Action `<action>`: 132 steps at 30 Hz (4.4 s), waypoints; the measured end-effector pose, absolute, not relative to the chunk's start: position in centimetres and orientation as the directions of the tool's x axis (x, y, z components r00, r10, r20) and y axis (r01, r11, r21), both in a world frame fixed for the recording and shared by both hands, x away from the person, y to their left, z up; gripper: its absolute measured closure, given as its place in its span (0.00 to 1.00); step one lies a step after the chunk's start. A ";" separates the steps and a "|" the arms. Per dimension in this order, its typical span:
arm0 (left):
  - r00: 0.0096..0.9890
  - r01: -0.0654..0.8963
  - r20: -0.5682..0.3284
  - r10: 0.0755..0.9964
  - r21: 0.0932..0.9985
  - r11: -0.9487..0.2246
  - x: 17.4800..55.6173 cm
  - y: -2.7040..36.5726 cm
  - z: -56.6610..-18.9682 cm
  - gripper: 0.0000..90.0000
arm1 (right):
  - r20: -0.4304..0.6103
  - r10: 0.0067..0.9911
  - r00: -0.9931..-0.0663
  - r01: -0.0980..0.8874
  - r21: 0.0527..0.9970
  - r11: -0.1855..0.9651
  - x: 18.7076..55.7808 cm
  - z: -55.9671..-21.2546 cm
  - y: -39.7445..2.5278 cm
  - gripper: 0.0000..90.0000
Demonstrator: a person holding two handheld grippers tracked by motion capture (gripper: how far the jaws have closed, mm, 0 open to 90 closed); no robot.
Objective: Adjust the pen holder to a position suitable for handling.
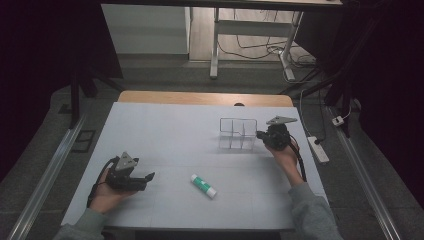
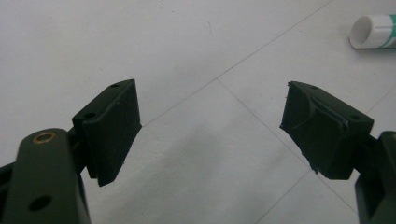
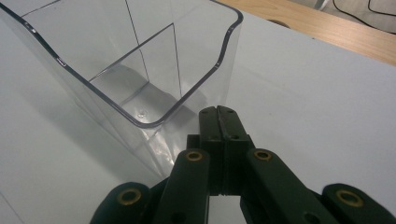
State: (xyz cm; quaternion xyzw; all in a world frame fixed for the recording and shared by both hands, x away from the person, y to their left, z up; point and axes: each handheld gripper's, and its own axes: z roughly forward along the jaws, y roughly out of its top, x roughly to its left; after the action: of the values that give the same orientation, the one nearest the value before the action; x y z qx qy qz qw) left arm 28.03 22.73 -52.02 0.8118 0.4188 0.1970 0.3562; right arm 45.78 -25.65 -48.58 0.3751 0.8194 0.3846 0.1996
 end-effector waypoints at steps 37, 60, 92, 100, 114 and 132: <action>0.580 0.548 0.029 0.814 0.726 -0.416 28.1 22.5 -52.2 0.22 | -0.014 0.721 -0.693 0.437 0.787 0.435 45.5 -49.4 -21.7 0.99; 0.586 0.549 0.031 0.810 0.719 -0.425 28.2 22.3 -52.3 0.22 | -0.020 0.693 -0.720 0.407 0.797 0.446 45.7 -49.3 -18.8 0.99; 0.586 0.545 0.028 0.810 0.726 -0.420 28.1 22.6 -52.4 0.22 | -0.030 0.691 -0.722 0.369 0.829 0.421 44.1 -47.9 -19.9 0.96; 0.585 0.541 0.030 0.810 0.730 -0.418 28.0 22.6 -52.3 0.22 | -0.020 0.689 -0.724 0.355 0.846 0.398 41.6 -47.5 -21.8 0.65; 0.589 0.530 0.032 0.808 0.739 -0.416 27.8 22.6 -52.2 0.22 | -0.039 0.656 -0.754 0.324 0.846 0.423 36.8 -47.1 -23.1 0.43; 0.586 0.528 0.038 0.809 0.740 -0.417 27.6 22.6 -52.1 0.22 | -0.035 0.572 -0.819 0.284 0.843 0.458 33.4 -47.3 -22.5 0.41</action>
State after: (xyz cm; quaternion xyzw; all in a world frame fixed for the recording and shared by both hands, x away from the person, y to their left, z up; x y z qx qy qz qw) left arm 27.65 22.58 -52.13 0.8178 0.4089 0.1992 0.3526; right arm 33.44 -22.54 -47.27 0.2551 0.8388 0.4540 0.1590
